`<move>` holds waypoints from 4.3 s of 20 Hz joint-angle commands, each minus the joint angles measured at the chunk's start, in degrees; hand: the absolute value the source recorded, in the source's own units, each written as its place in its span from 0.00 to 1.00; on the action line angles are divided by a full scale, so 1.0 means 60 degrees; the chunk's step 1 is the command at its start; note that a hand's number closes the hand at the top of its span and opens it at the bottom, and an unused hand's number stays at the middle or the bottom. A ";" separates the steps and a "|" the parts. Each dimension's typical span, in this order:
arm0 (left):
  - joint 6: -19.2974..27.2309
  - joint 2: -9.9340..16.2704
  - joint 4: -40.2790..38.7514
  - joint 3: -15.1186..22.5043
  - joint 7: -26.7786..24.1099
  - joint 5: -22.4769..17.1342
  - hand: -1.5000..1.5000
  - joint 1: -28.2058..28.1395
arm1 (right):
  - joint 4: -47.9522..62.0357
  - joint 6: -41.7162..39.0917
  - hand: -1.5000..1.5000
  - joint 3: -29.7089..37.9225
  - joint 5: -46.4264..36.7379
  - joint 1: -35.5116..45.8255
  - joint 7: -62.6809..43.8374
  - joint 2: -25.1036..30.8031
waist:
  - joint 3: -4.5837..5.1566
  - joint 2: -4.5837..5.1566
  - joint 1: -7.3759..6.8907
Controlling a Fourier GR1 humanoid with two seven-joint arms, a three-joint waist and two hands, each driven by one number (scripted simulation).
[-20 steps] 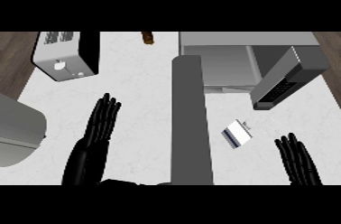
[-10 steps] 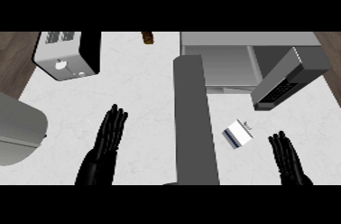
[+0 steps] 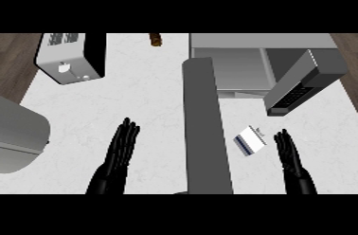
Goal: Pick up the milk, place it into the microwave and close the microwave
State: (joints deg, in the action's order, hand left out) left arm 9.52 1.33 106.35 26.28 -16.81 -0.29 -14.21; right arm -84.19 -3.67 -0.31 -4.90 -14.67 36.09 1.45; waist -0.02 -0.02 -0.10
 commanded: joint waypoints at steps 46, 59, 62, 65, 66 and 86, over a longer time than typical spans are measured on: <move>-0.3044 0.1988 0.0145 -0.3185 -0.0865 -0.2724 0.00 -0.1418 | 1.0561 0.2019 1.00 0.2836 -0.0172 0.6126 0.5357 0.0444 | -0.0005 0.0011 -0.0057; -0.3312 0.1869 -0.0196 -0.3867 -0.0574 -0.2997 0.00 -0.1086 | 0.7175 0.3668 1.00 0.1220 0.0182 0.5907 0.3000 -0.0110 | 0.0004 -0.0013 0.0009; -0.3642 0.1809 -0.0195 -0.3747 -0.0989 -0.2733 0.00 -0.1371 | 0.6102 0.4565 1.00 0.0259 0.0463 0.5499 0.1895 -0.0236 | 0.0006 -0.0027 0.0006; -0.3931 0.1845 -0.0208 -0.4006 -0.0696 -0.3115 0.00 -0.1341 | 0.5935 0.4413 1.00 0.0726 0.0156 0.5873 0.1217 0.0025 | 0.0004 -0.0011 -0.0008; -0.3700 0.1523 -0.0695 -0.3893 -0.1332 -0.2529 0.00 -0.1260 | 0.6585 0.4765 1.00 0.0865 0.0089 0.6424 0.1314 -0.0142 | 0.0003 0.0002 -0.0043; -0.4290 0.1645 -0.1264 -0.4199 -0.0865 -0.2723 0.00 -0.0374 | 1.2101 0.6784 1.00 0.1550 -0.1352 1.1104 -0.0149 0.1672 | -0.0021 0.0205 -0.0530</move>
State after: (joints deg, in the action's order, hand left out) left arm -16.21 11.17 98.46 0.82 -22.83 -17.04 -17.00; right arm -16.84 35.78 8.28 -11.99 48.05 36.02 9.44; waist -0.11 1.04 -2.85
